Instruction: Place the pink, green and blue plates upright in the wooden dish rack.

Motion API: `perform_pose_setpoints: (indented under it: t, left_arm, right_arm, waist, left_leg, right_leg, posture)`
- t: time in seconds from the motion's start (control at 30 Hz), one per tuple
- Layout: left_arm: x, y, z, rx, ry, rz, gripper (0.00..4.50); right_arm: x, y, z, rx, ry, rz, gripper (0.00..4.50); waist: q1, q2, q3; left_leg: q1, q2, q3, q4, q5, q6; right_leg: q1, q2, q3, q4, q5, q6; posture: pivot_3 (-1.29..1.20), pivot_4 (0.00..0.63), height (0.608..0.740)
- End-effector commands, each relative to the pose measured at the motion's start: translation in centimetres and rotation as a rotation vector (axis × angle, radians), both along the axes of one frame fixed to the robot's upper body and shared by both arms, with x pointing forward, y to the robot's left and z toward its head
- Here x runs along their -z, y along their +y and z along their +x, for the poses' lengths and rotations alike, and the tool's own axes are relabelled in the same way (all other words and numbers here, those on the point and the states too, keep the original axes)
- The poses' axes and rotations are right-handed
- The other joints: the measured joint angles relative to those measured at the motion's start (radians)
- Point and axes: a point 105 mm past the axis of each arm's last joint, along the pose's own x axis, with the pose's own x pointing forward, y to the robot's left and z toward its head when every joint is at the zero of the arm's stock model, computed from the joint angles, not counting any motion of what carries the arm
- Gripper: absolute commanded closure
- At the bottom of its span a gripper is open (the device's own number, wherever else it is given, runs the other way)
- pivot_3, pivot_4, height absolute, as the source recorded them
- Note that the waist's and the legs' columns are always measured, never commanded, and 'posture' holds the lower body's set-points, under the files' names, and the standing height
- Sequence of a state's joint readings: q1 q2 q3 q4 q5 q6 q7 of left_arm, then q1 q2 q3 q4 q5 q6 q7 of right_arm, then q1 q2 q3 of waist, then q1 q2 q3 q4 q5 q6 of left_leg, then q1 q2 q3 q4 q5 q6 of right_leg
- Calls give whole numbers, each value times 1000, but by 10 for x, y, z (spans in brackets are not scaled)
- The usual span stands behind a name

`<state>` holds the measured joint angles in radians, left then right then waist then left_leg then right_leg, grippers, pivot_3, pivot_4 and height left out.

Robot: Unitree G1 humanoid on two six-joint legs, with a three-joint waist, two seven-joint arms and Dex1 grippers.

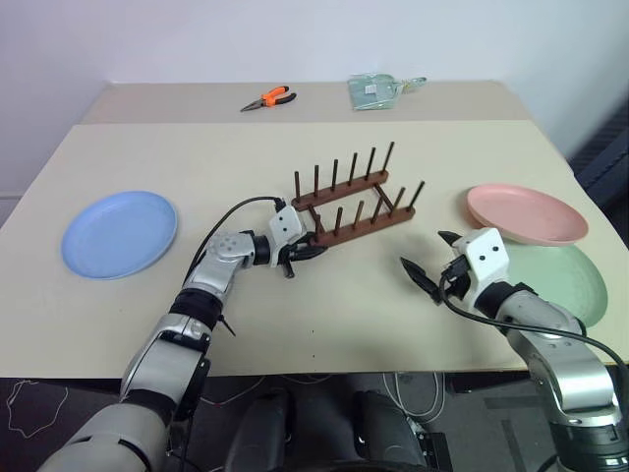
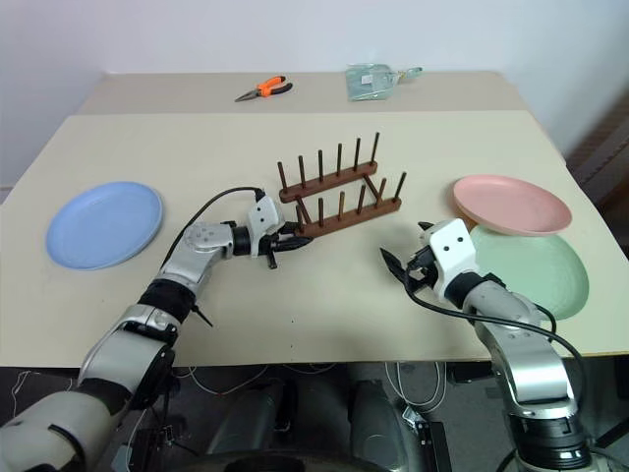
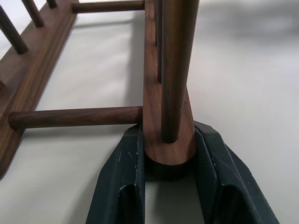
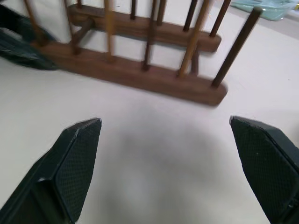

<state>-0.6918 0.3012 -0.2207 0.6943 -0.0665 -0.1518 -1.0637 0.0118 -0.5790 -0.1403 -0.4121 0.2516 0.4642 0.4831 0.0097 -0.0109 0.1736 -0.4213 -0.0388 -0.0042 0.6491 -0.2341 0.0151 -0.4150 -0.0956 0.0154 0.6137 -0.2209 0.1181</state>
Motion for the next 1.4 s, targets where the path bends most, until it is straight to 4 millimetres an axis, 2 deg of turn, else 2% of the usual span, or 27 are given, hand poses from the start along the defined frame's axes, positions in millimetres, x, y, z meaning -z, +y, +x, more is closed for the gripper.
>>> perform_pose_setpoints:
  t: [0.03, 0.07, 0.1, 0.23, 0.27, 0.3, 0.43, 0.47, 0.53, 0.57, 0.63, 0.67, 0.77, 0.9, 1.03, 1.13, 1.27, 1.37, 1.4]
  left_arm:
    - [-6, 2, -33, 188, 44, 13, 3213]
    - [-6, 6, -35, 193, 49, 29, 2700]
    - [-5, 11, -35, 182, 51, 53, 2429]
    - [4, 30, -26, 89, 32, 135, 321]
    - [8, 37, -23, 55, 30, 171, 40]
    - [12, 44, -22, 32, 29, 200, 40]
    - [17, 59, -33, 8, 107, 204, 0]
    - [15, 58, -42, 30, 137, 179, 578]
    - [11, 51, -63, 81, 191, 130, 1276]
    - [9, 46, -71, 96, 213, 104, 1782]
    - [9, 34, -79, 90, 234, 70, 2888]
    - [11, 26, -80, 70, 252, 46, 3361]
    - [15, 11, -80, 19, 276, 17, 3361]
    - [28, 0, -64, -111, 236, 38, 3361]
    - [36, 5, -29, -341, 189, 36, 3361]
    - [35, 8, -12, -434, 175, 7, 3361]
    - [35, 9, -5, -446, 157, 14, 3361]
    - [35, 8, -6, -423, 150, 11, 3361]
    - [34, 8, -7, -413, 146, 8, 3424]
  right_arm:
    - [-6, -33, -3, 76, -19, -60, 0]
    - [-4, -38, -4, 84, -14, -69, 0]
    - [-3, -42, -6, 92, -7, -80, 0]
    - [2, -54, -9, 104, 19, -104, 0]
    - [4, -56, -12, 99, 31, -113, 0]
    - [6, -57, -14, 90, 43, -118, 0]
    - [10, -45, -25, -4, 96, -110, 1224]
    - [11, -37, -29, -48, 116, -102, 1858]
    - [15, -20, -35, -125, 150, -87, 2846]
    - [17, -13, -37, -153, 162, -82, 3377]
    - [21, -2, -36, -179, 171, -78, 4470]
    - [24, 3, -32, -178, 168, -85, 4500]
    - [33, 11, -23, -165, 181, -93, 4500]
    - [45, 14, -7, -114, 191, -130, 4500]
    - [49, 12, 18, -26, 158, -146, 4500]
    - [51, 13, 35, 9, 135, -163, 4500]
    - [47, 11, 55, 50, 101, -165, 4500]
    - [42, 7, 58, 45, 90, -167, 4500]
    - [39, 5, 56, 33, 86, -169, 3980]
  waist:
    - [0, 0, 0]
    - [0, 0, 0]
    - [1, 0, 0]
    - [0, 0, 0]
    - [1, 0, 0]
    - [1, 0, 0]
    - [-7, 0, 0]
    - [-13, 1, 0]
    - [-26, 1, -1]
    - [-29, 1, -1]
    - [-23, 1, -1]
    - [-22, 1, -1]
    - [-11, 1, -1]
    - [5, 1, -1]
    - [4, -1, -2]
    - [0, -2, -3]
    - [-8, -3, -4]
    - [-8, -3, -5]
    - [-8, -3, -5]
  left_leg:
    - [0, 0, 0, 0, 0, 0]
    - [0, 0, 0, 0, 0, 0]
    - [0, 0, 0, 0, 0, 0]
    - [0, 0, 0, 1, 0, 0]
    - [0, 0, 0, 1, 0, 0]
    - [0, 0, 0, 1, 0, 0]
    - [1, 1, 0, 0, 0, 0]
    - [3, 1, 0, 0, 0, 0]
    - [4, 2, 0, -1, 0, 0]
    - [5, 3, 0, -2, 0, 0]
    - [6, 3, 0, -2, 0, 0]
    - [6, 3, 0, -1, 0, 0]
    - [6, 2, 0, 0, 0, 0]
    - [5, 2, 0, 0, -1, 0]
    - [7, 1, 0, 1, 0, 0]
    - [11, 1, 0, 1, -1, 0]
    - [12, 2, 0, 0, 0, 0]
    - [12, 2, 0, 0, 0, 0]
    - [12, 2, 0, 0, 0, 0]
  right_leg:
    - [0, 0, 0, -1, 0, 0]
    - [0, 0, 0, -1, -1, -2]
    - [0, -1, 0, -1, -2, -3]
    - [0, -1, 0, 0, -2, -4]
    - [0, -1, 0, 0, -2, -4]
    - [0, 0, 0, 0, -2, -4]
    - [1, 0, 0, 0, -2, -4]
    - [2, 0, 0, 0, -2, -4]
    - [3, 0, 1, 0, -2, -4]
    - [2, -1, 1, 0, -2, -4]
    - [3, -1, 1, 0, -2, -4]
    - [4, -2, 1, 0, -3, -5]
    - [5, -3, 1, -2, -3, -5]
    - [5, -3, 1, -3, -3, -5]
    - [7, -3, 1, -3, -2, -5]
    - [11, -2, 1, -3, -2, -5]
    - [11, 0, 1, -2, -2, -4]
    - [11, 0, 1, -2, -2, -4]
    - [11, 0, 1, -2, -2, -4]
  posture:
    - [0, 150, 738]
    - [0, 150, 738]
    - [0, 150, 738]
    - [0, 150, 738]
    - [0, 150, 738]
    - [0, 150, 738]
    - [0, 150, 738]
    - [0, 150, 738]
    - [0, 150, 738]
    - [0, 150, 738]
    - [0, 150, 738]
    - [0, 150, 738]
    - [0, 150, 738]
    - [0, 150, 738]
    - [0, 150, 738]
    - [0, 150, 738]
    - [0, 150, 738]
    - [0, 150, 738]
    - [0, 150, 738]
